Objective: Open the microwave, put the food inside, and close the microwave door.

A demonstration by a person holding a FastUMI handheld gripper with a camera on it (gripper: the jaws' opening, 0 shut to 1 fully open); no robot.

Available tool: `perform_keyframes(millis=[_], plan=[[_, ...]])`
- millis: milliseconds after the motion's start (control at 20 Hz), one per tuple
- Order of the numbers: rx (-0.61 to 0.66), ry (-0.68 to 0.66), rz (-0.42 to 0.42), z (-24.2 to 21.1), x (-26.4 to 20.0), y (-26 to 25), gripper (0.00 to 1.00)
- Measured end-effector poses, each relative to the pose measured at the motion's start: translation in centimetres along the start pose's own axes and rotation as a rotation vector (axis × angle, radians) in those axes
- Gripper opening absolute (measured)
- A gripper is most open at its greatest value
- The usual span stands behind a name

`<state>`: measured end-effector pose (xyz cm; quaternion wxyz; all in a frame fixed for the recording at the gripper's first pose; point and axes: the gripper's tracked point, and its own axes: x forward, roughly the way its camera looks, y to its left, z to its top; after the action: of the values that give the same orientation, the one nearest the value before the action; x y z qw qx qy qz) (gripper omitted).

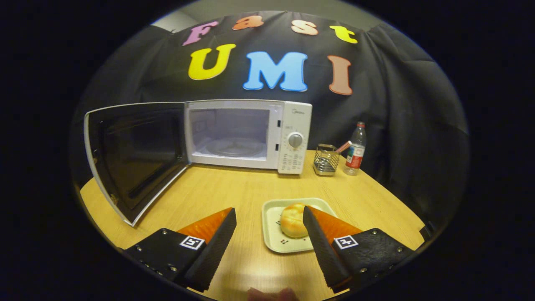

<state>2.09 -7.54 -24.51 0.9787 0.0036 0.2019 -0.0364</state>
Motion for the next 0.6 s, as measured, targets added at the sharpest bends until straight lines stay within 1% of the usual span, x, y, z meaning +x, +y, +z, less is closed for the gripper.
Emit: perform_keyframes(millis=[100,250,450,600], plan=[[0.024,0.051,-0.019,-0.9,1.9,-1.4,0.97],[0.01,0.102,-0.078,-1.9,4.0,-3.7,0.98],[0.018,0.184,-0.068,-3.3,6.5,-4.0,0.98],[0.015,0.237,-0.077,-4.8,7.4,-4.2,0.97]])
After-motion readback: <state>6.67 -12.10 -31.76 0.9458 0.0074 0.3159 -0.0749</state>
